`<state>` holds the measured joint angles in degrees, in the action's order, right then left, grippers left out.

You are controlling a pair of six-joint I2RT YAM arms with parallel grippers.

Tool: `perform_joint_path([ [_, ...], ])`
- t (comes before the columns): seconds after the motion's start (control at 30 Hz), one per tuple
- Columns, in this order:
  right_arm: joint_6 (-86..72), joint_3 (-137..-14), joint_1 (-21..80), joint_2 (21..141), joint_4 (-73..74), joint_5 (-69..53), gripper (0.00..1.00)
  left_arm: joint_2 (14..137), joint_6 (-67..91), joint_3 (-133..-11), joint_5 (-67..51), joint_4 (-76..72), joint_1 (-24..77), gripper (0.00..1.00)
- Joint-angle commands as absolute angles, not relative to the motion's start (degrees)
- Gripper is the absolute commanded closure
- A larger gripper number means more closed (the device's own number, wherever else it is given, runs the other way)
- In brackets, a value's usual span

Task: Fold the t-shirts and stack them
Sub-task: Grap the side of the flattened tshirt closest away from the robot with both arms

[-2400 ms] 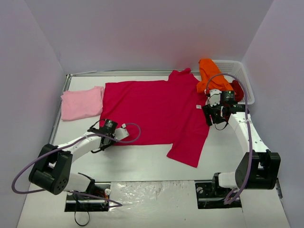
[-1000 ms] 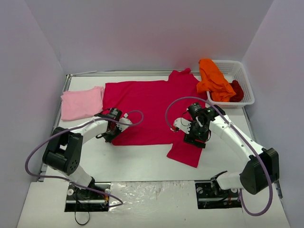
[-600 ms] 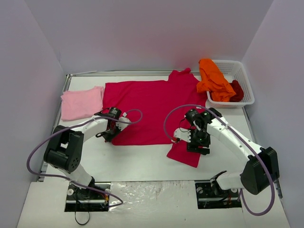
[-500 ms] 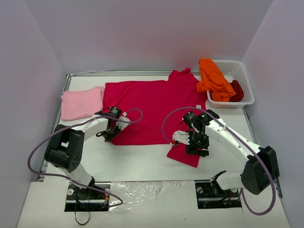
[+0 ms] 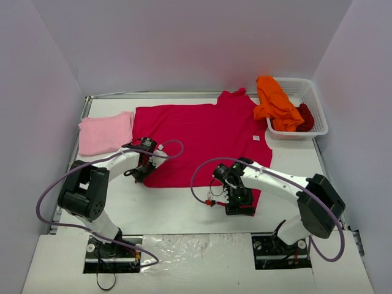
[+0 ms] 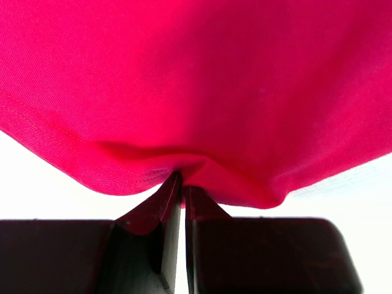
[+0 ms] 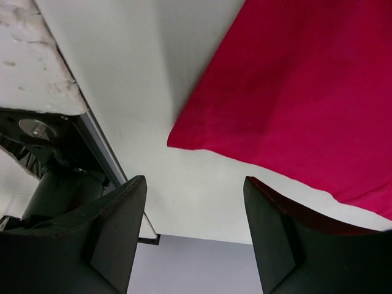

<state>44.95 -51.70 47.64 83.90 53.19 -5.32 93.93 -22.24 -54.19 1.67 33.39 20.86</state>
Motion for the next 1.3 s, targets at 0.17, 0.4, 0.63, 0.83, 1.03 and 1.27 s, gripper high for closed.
perform_joint_path([
  [0.17, 38.4, -51.6, 47.7, 90.4, 50.4, -2.3, 0.39, 95.7, -21.7, -54.7, 0.0, 33.7, 20.2, 0.98],
  [0.4, 34.8, -52.6, 47.8, 94.8, 50.5, -2.6, 0.41, 95.2, -21.8, -54.6, 0.0, 33.8, 20.2, 0.98],
  [0.63, 31.7, -53.3, 48.1, 97.3, 51.3, -5.2, 0.43, 94.2, -22.0, -54.4, 0.0, 33.8, 20.2, 0.98],
  [0.83, 29.4, -53.3, 48.6, 97.6, 51.9, -4.4, 0.48, 94.1, -21.9, -54.4, 0.0, 33.8, 20.2, 0.98],
  [1.03, 25.7, -53.7, 48.2, 98.3, 51.9, -1.5, 0.51, 93.8, -21.8, -54.4, -1.4, 34.1, 20.2, 0.98],
  [1.27, 25.8, -54.3, 46.6, 101.8, 51.8, -2.2, 0.54, 93.5, -21.7, -54.7, -1.3, 34.4, 20.2, 0.98],
])
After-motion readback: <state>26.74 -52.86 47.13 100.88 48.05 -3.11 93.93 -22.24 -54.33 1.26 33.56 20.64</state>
